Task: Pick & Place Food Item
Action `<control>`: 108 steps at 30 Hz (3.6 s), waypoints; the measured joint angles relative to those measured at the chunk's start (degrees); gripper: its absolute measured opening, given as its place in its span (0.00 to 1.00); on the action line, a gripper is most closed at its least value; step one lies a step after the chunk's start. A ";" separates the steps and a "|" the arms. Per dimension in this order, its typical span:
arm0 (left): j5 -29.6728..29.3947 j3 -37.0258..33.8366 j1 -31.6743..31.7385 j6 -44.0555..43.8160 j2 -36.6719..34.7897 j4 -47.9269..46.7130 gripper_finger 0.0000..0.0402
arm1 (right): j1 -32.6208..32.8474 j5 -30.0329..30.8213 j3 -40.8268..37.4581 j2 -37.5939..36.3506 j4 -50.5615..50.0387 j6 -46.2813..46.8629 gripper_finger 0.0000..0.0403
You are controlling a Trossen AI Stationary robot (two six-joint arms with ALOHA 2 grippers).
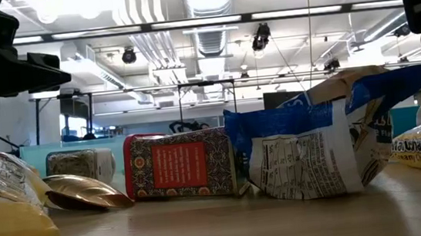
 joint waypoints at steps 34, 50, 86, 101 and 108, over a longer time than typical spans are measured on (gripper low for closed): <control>0.00 -0.01 0.00 0.00 -0.02 0.00 0.23 | 0.00 0.00 0.02 0.00 0.00 -0.01 0.30; 0.00 0.01 0.02 0.01 -0.02 0.00 0.23 | 0.02 0.00 0.00 -0.01 -0.01 0.06 0.30; -0.90 0.05 0.04 -15.22 -0.05 27.10 0.23 | 0.02 0.02 0.02 0.03 19.95 -7.07 0.30; -11.48 14.99 2.03 -14.91 12.52 9.92 0.23 | 0.00 4.74 0.02 0.05 24.79 -17.38 0.30; -28.55 17.99 2.23 -14.75 19.83 8.54 0.23 | -0.07 30.63 0.00 1.20 19.41 -0.31 0.30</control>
